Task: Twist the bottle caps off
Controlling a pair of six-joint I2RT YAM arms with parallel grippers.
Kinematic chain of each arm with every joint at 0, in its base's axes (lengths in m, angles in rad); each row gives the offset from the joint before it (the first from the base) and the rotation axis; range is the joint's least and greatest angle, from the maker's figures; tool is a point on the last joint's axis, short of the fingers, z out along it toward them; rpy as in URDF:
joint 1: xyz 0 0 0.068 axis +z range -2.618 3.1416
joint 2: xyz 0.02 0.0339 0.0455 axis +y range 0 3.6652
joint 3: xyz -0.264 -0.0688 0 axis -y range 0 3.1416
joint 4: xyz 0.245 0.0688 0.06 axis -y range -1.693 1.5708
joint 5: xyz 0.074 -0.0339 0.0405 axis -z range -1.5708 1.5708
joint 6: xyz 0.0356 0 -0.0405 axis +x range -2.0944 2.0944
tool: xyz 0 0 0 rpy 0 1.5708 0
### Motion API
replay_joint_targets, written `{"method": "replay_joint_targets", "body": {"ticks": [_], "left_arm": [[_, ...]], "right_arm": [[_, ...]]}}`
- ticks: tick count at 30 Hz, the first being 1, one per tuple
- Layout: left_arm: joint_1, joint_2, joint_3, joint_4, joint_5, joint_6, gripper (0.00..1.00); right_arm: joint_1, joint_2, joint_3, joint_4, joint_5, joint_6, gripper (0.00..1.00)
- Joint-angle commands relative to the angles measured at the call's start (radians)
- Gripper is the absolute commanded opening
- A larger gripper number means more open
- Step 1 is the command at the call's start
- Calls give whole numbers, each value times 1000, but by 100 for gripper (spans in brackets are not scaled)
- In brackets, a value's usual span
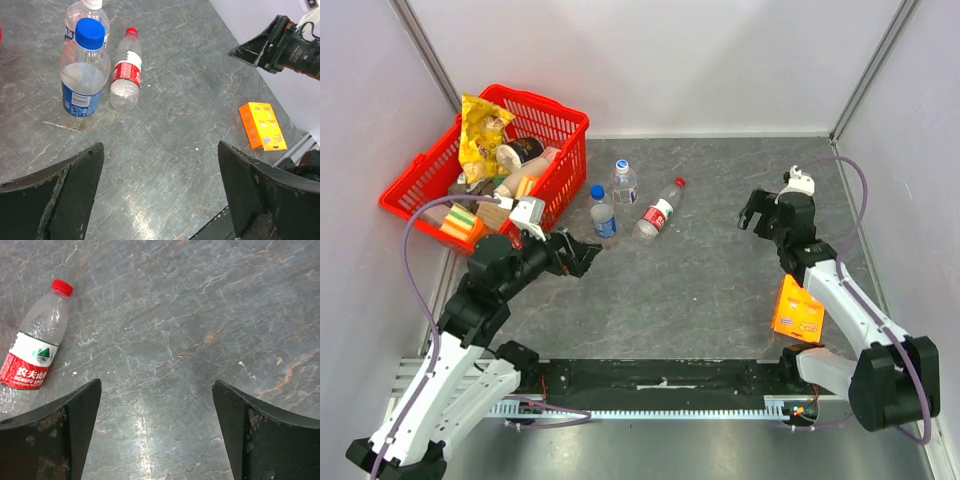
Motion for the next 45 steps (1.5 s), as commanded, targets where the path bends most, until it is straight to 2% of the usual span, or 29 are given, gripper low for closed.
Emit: {"method": "replay_joint_targets", "body": {"ticks": [1,5,9,12,19,25,32,39,45], "left_arm": [[-1,21,92,-37,17,36,100],[-2,14,109,19,9,70,100],[-1,72,132,72,6,4,100],[-1,156,226,38,112,63,100],[-2,415,486,-2,231,174,99],[-20,664,678,-71,264,182,97],[-168,988,950,-270,86,254,97],[-254,1244,1037,-326,-69,283,96],[-277,1429,1102,-321,-262,288,96]], "right_arm": [[-2,47,73,5,-49,5,98],[-2,79,89,9,-63,8,98],[0,104,80,43,-88,6,98],[0,102,74,49,-89,6,98],[-2,79,53,54,-99,-3,98],[0,62,40,52,-103,-1,98],[-2,53,33,43,-82,-1,98],[-2,50,20,28,-57,8,98],[-5,41,11,23,-50,3,98]]}}
